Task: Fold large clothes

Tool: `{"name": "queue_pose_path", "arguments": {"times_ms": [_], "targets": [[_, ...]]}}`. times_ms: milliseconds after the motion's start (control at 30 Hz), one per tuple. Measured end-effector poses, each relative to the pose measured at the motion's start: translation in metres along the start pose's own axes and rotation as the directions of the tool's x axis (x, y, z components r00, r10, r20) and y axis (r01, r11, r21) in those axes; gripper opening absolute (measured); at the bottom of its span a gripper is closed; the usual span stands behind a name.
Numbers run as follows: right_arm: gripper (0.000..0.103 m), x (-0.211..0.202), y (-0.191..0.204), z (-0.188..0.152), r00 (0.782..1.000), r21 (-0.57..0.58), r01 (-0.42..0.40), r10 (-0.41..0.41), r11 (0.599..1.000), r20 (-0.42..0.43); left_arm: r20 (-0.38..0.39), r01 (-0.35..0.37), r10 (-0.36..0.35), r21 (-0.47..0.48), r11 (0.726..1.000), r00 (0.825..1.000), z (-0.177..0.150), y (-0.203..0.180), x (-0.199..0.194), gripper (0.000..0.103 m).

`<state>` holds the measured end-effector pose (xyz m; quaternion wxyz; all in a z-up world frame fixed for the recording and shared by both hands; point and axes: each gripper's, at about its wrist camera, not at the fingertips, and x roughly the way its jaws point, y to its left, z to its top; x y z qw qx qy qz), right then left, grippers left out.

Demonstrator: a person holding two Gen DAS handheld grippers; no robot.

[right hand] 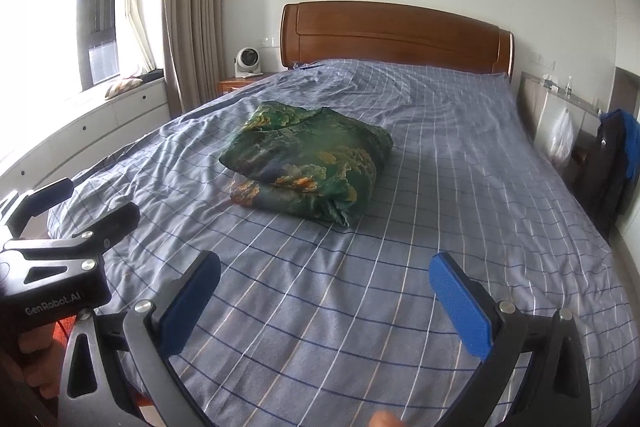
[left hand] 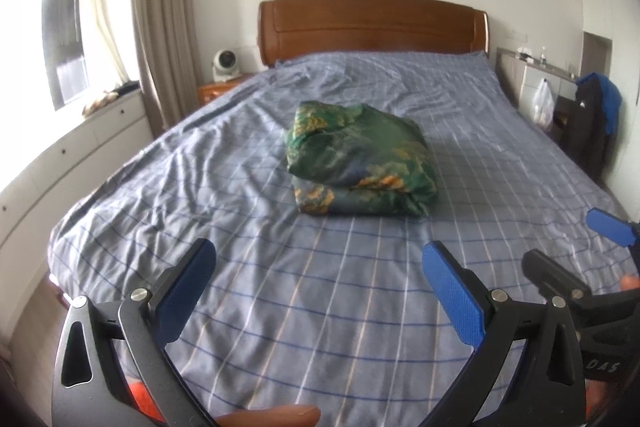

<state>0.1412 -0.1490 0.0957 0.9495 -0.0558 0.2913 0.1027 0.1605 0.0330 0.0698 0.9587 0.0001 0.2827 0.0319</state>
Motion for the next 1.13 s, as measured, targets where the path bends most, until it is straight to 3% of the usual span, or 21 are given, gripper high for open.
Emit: {"name": "queue_pose_path", "arguments": {"times_ms": [267, 1133], "targets": [[0.103, -0.002, 0.008, -0.003, 0.996, 0.010, 0.045, -0.044, 0.999, -0.083, -0.028, -0.010, 0.011, 0.032, 0.999, 1.000, 0.000, -0.003, -0.004, 0.103], [0.103, -0.014, 0.007, -0.004, 0.994, 0.021, 0.081, -0.079, 0.997, -0.078, -0.073, -0.051, 0.052, 0.021, 0.998, 0.996, -0.007, -0.005, 0.003, 0.103]]}}
